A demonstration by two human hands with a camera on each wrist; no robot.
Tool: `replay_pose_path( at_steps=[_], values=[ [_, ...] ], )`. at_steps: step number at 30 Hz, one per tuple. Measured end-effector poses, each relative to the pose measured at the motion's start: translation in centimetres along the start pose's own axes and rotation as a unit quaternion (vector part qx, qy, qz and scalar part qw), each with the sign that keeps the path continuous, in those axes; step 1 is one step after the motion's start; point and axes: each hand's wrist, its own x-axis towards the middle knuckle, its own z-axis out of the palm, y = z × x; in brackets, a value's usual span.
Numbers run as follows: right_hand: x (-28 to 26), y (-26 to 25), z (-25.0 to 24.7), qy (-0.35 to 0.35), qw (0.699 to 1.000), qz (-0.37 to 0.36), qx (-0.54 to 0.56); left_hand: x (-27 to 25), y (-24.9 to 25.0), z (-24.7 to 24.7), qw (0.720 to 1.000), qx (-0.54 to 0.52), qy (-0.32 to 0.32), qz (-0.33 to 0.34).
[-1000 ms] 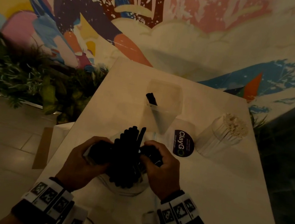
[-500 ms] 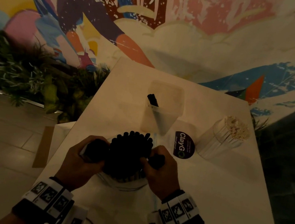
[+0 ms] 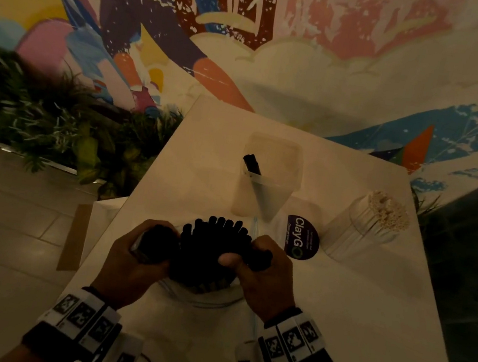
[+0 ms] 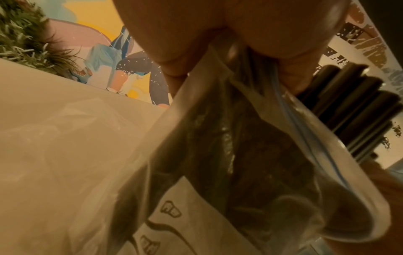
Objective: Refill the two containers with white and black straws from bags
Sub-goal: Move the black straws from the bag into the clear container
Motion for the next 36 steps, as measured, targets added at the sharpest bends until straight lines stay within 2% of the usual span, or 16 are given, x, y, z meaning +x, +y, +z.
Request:
replay_pose_path(
  at_steps=[6, 10, 13, 17, 20, 22, 25, 29, 33, 36],
  values=[
    [1.2, -1.6, -1.2, 0.001, 0.999, -0.034, 0.005, 0.0, -0.4, -0.2, 1.000, 0.003, 0.001, -0.016],
    [2.4, -3.8, -2.5, 0.016, 0.995, -0.034, 0.095, -0.1, -0.3, -0.2, 1.000, -0.004, 0.008, -0.011],
    [3.7, -6.3, -3.8, 0.035, 0.977, -0.020, 0.209, 0.0, -0.1, -0.1, 1.000, -0.003, 0.005, -0.005],
    [6.8, -11.1, -6.7, 0.053, 0.962, -0.094, 0.249, 0.0, -0.3, -0.3, 1.000, 0.005, 0.003, 0.003],
    [10.1, -14.3, -8.8, 0.098, 0.951, -0.169, 0.241, 0.0, -0.5, -0.5, 1.000, 0.011, -0.002, 0.014],
    [13.3, -14.2, -10.3, 0.138, 0.949, -0.152, 0.240, -0.1, -0.4, -0.4, 1.000, 0.000, -0.002, 0.015],
    [17.4, -12.8, -11.4, 0.138, 0.965, -0.114, 0.189, -0.3, -0.1, -0.3, 1.000, -0.015, 0.006, 0.006],
    [19.2, -12.3, -8.5, 0.209, 0.940, -0.125, 0.240, -0.6, 0.0, 0.0, 0.999, -0.026, 0.019, 0.002],
    [19.3, -7.4, -5.4, 0.198, 0.965, -0.022, 0.171, -1.0, 0.0, -0.1, 0.999, -0.038, 0.022, -0.006],
    [19.0, -3.0, -4.2, 0.179, 0.972, 0.047, 0.143, -1.1, 0.3, -0.1, 1.000, -0.018, 0.021, 0.006]
  ],
)
